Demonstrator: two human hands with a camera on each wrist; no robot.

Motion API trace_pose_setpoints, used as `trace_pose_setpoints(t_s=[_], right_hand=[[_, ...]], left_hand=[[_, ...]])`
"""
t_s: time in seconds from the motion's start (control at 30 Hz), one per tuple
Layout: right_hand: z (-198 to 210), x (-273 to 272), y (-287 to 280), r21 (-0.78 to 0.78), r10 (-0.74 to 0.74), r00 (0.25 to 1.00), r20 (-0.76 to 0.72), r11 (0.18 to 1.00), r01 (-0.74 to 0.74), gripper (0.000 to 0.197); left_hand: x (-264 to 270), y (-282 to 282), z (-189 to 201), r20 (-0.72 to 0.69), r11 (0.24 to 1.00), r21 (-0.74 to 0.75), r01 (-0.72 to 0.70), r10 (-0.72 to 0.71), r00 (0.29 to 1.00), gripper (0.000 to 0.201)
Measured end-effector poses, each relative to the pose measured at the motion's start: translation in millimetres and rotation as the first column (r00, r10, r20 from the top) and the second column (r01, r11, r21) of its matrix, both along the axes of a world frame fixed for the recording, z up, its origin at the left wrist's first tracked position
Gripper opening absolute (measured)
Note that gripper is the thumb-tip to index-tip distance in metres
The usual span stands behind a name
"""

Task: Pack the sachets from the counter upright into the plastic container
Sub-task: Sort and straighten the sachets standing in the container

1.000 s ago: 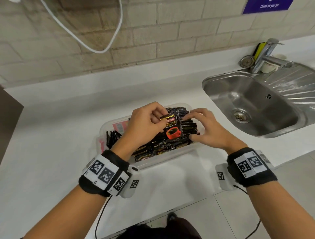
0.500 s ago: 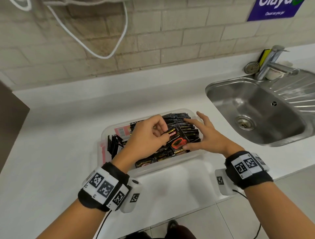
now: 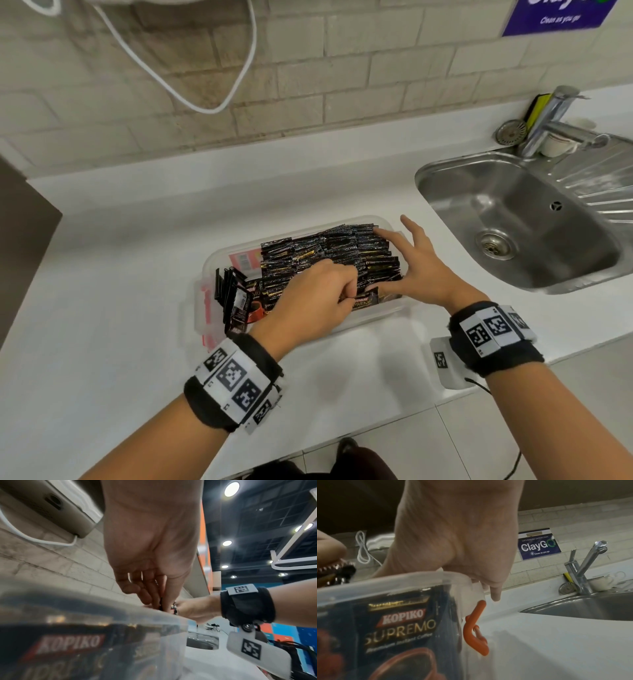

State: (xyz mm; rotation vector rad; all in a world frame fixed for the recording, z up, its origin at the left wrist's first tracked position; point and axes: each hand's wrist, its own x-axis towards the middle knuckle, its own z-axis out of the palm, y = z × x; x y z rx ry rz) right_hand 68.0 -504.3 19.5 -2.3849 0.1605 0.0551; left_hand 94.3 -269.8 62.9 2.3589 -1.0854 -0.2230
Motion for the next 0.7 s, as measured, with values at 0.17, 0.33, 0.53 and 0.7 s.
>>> trace_pose_setpoints(t_s=[0.17,0.33,0.53,0.7], right_hand=[[1.8,-2.1,-1.0,0.038,0.001,1.000,-0.010,0.999,-0.001,0.109],[3.2,-4.5,-2.2,0.025,0.009,1.000,-0.024,1.000,-0.008,0.106],[11.1,-5.1,1.7,0.027,-0.005,0.999,-0.048,1.000,0.006,0.105],[26.3,0.0,21.5,0.011,0.029,0.992,0.127,0.999,-0.030,0.079]], left_hand=[[-5.6,-10.0,-4.7,0.152,0.996,0.082,0.026,-0.038,0.988,0.012],[1.9,-13.1,-5.8,0.195,0.981,0.176,0.075,-0.109,0.975,0.017],[2.4,-11.5,-3.8,0.107,0.967,0.227,0.112,-0.139,0.984,0.024],[15.0,26.1,9.3,0.010,0.997,0.055,0.051,-0.052,0.999,0.024]])
